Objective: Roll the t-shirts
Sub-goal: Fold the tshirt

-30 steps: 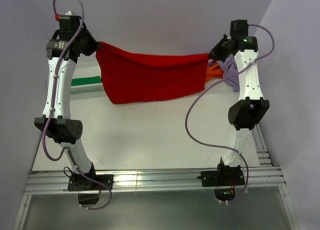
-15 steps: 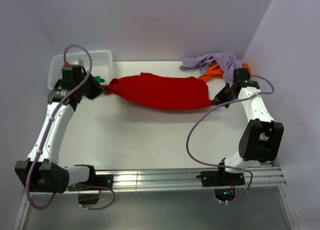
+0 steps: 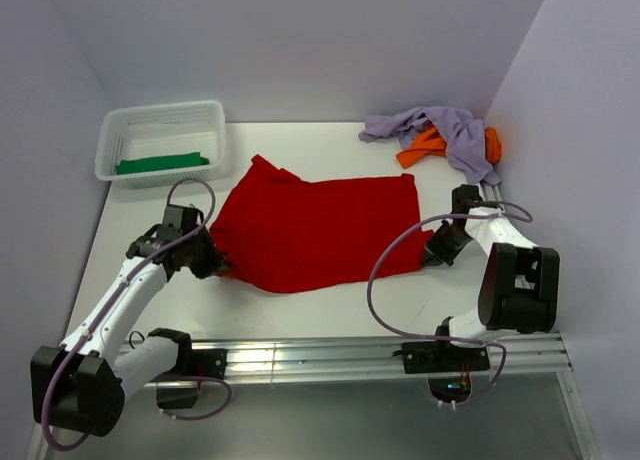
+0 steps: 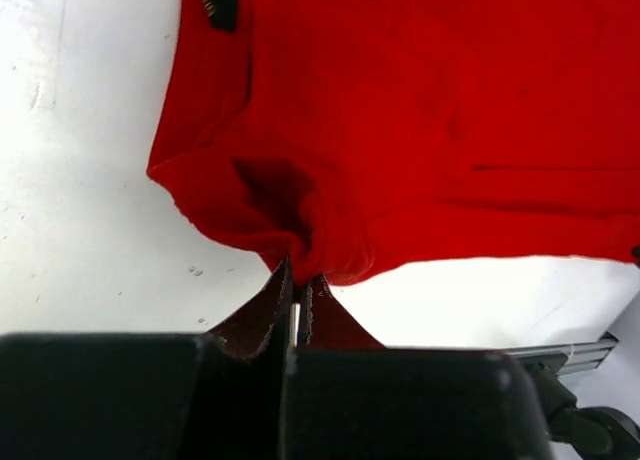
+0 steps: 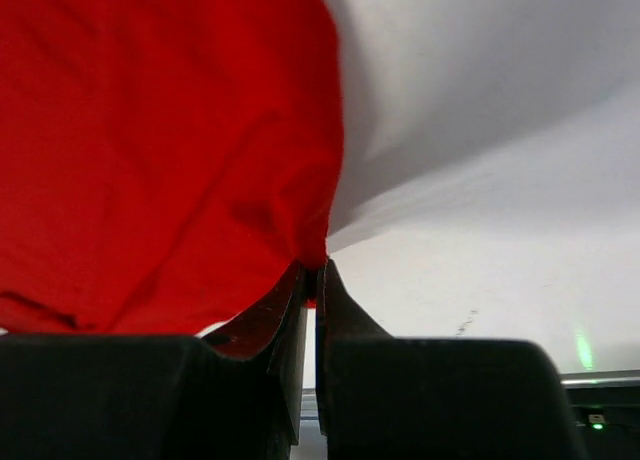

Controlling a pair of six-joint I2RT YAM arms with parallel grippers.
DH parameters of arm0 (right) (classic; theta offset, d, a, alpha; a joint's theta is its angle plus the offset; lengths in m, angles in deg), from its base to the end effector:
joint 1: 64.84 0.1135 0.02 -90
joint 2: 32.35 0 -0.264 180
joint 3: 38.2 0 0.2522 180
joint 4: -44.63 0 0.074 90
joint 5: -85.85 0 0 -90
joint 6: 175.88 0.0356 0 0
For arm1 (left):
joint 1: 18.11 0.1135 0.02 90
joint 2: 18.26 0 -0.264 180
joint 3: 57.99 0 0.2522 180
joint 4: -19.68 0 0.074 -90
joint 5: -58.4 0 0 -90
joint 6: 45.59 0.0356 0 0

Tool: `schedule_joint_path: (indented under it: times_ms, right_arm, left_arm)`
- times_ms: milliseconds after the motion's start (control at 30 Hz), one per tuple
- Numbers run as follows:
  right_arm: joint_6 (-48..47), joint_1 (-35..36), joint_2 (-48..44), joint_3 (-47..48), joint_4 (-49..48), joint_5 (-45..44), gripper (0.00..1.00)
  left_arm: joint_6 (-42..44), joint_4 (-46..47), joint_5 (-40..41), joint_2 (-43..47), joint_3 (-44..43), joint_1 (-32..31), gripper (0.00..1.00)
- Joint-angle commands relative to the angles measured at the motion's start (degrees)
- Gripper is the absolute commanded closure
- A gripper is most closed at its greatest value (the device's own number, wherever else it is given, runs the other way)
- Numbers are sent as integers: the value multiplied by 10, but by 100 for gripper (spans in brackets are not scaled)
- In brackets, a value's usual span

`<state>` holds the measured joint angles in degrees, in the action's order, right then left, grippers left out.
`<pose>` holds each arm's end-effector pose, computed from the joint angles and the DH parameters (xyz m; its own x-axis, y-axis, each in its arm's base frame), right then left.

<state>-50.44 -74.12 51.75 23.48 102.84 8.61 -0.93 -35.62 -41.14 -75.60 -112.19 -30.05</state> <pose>0.2418 -0.0315 0.1726 -0.7227 0.6911 -0.0063 0.6638 0.6967 0.2720 0.1812 -0.0443 0.2290 -0.7915 -0.5496 -0.2674 -0.3899 0.7910 -0.4715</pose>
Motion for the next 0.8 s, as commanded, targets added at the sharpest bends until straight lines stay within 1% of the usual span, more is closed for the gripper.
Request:
schedule_joint_path:
  times_ms: [0,133,233,433,500,533,567,600,633,667,700,733,767]
  right_arm:
    - [-14,-2,-40,-19,3,-38,100]
    - [-13,-2,-69,-41,18,-62,100]
    - [-13,-2,-83,-56,24,-82,100]
    - [-11,2,-102,-51,52,-101,100]
    - [-6,8,-107,-50,66,-109,91]
    - [-1,10,-112,-49,72,-117,76]
    - [-2,10,-117,-51,74,-118,68]
    - [0,10,-121,-49,82,-123,52]
    - [2,10,-125,-48,88,-127,48]
    - [-3,10,-128,-43,90,-127,47]
    - [-1,9,-132,-37,100,-140,47]
    - [0,10,-139,-30,103,-147,46]
    - [-1,9,-144,-14,107,-152,46]
  left_arm:
    - [-24,-21,40,-19,-15,-9,100]
    - [-30,-53,68,-26,-15,-11,100]
    - [-33,-66,74,-30,-10,-11,100]
    - [-30,-94,78,-40,-2,-12,100]
    - [-30,-104,75,-37,-2,-12,99]
    - [-30,-107,69,-36,-2,-12,97]
    - [-29,-109,62,-35,-2,-12,90]
    - [-27,-116,58,-30,-2,-12,85]
    - [-28,-121,55,-30,-4,-13,77]
    - [-27,-127,54,-26,-10,-14,63]
    - [-28,-136,59,-23,-17,-16,59]
    - [-28,-157,65,-17,-26,-17,50]
    - [-24,-164,74,-15,-47,-17,31]
